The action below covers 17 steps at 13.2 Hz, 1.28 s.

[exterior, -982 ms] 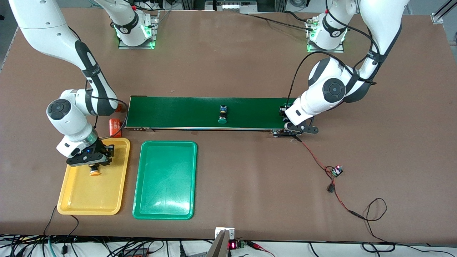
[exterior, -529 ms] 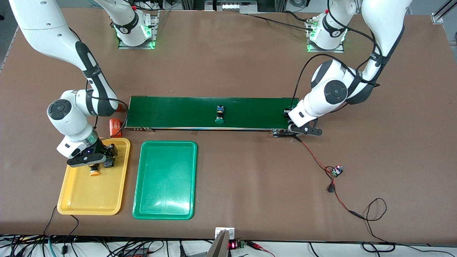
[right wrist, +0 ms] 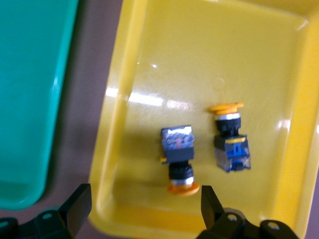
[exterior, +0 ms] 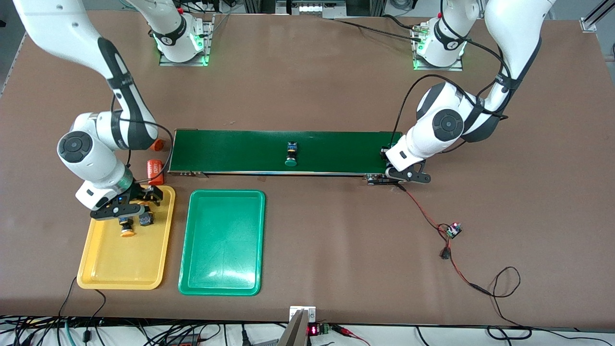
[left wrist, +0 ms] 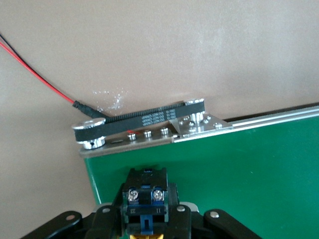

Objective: Sort buttons by color to trays

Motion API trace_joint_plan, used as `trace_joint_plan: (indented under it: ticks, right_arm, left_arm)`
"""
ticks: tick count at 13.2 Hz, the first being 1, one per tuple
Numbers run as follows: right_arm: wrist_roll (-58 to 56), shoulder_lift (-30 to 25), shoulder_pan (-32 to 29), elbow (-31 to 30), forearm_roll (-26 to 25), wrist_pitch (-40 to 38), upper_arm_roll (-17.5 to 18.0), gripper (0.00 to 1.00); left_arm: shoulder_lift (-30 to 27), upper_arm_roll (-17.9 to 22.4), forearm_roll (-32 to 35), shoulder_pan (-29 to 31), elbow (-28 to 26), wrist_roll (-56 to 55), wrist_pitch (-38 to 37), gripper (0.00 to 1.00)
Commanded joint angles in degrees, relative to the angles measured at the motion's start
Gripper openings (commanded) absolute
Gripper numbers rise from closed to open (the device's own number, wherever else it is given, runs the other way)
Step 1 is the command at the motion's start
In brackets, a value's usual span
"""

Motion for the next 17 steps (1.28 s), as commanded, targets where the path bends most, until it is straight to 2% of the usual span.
trace_joint_plan:
  ticks: [1,2,3,5,8,12,13,15,16,17]
  right_arm:
    - [4.47,-5.11,1.25,0.29,0.29,-10.62,0.47,0.97]
    - [5.09,-6.25,1.34,1.17,1.86,-14.13,1.08,0.97]
    - [5.44,-7.05,1.34,2.05,4.57,-17.48,1.70,0.97]
    - [6.58,-8.45,2.21,3.72,8.10,-22.76,1.88,0.97]
    - [11.14,-10.30,4.41,3.81,8.81,-26.55,1.97,0.97]
    - [14.66,-10.57,7.57,3.81,15.83,-27.18,2.06,0.97]
    - [15.63,-10.48,8.28,3.81,16.45,-27.18,2.14,0.97]
    - [17.39,-10.13,9.07,3.81,16.72,-27.26,2.41,0.97]
    - [18.44,-9.78,9.68,3.73,16.81,-27.61,2.58,0.97]
    - [19.32,-9.26,9.78,3.73,17.16,-27.79,2.93,0.97]
  left_arm:
    - [0.15,1.13,1.13,-0.93,-0.37,0.03,1.43,0.10]
    - [-0.12,1.13,1.13,-1.28,-0.20,-0.23,1.09,0.61]
    - [-1.68,1.05,1.22,-1.28,-0.11,-0.06,0.47,1.00]
    - [-5.90,0.87,1.13,-1.98,0.59,-0.06,-3.73,1.00]
    - [-10.13,0.69,1.13,-1.99,1.99,-0.06,-9.09,1.00]
    - [-16.01,1.04,0.95,-1.11,5.06,-0.24,-13.49,1.00]
    - [-16.03,1.13,0.95,0.03,8.90,-0.41,-18.82,1.00]
    - [-13.32,1.13,1.04,4.15,20.31,-0.41,-30.60,1.00]
    - [-12.26,2.18,1.13,5.21,24.46,-0.33,-33.87,1.00]
    - [-12.25,4.45,1.13,5.31,26.06,-0.24,-35.12,1.00]
